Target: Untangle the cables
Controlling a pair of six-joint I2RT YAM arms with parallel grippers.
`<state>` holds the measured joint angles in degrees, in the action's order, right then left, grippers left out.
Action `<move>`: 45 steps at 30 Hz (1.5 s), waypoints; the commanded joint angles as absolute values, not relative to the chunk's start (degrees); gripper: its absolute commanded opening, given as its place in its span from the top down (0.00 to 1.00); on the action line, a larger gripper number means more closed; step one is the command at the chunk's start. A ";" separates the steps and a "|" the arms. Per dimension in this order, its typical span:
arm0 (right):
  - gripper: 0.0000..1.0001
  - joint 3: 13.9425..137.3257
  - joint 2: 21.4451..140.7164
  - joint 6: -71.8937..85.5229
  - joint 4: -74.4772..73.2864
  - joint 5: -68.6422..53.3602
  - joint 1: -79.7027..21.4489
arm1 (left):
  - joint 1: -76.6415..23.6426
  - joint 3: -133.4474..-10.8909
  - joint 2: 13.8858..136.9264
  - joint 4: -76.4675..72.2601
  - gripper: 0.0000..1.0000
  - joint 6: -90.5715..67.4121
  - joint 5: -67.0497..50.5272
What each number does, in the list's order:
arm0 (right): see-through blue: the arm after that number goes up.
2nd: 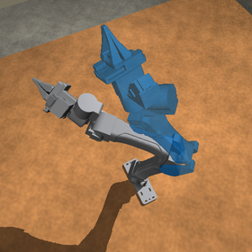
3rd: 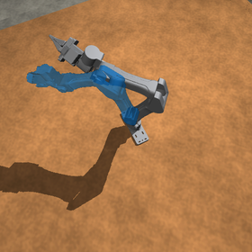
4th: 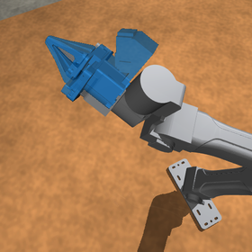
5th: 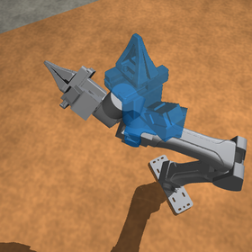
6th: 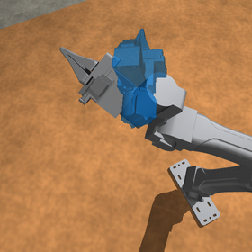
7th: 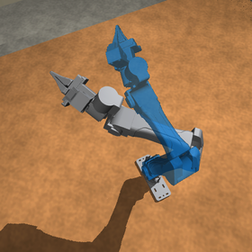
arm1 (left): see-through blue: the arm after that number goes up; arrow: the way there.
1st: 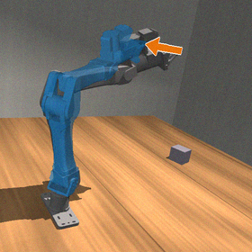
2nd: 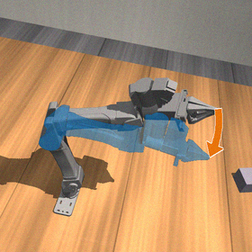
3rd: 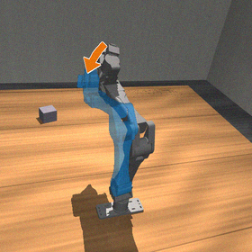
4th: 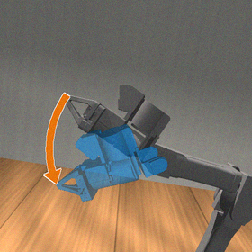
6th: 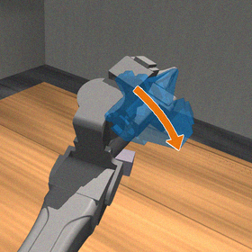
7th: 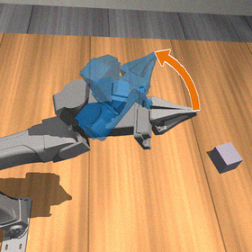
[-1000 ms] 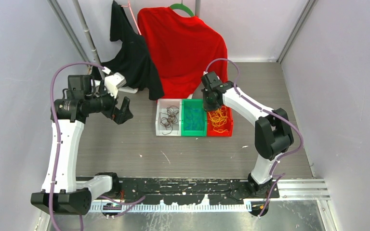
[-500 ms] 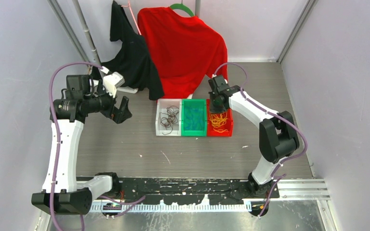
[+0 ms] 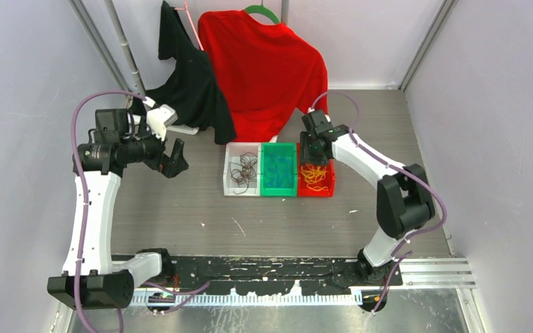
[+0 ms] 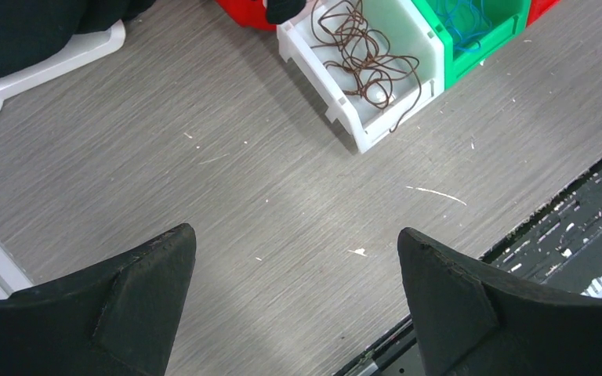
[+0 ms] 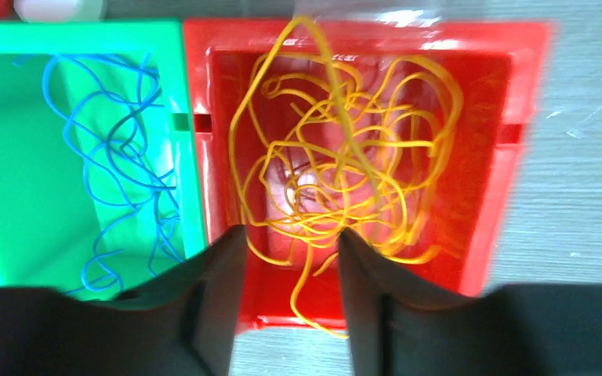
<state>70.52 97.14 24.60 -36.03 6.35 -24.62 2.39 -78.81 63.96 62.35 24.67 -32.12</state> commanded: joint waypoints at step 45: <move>0.00 11.26 92.49 2.51 76.38 32.26 -9.54 | 6.72 -14.07 88.24 -65.21 0.00 -2.81 -20.37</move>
<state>10.31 89.67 7.01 61.41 37.58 -9.30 6.39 -11.86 93.03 -62.61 -2.83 -20.78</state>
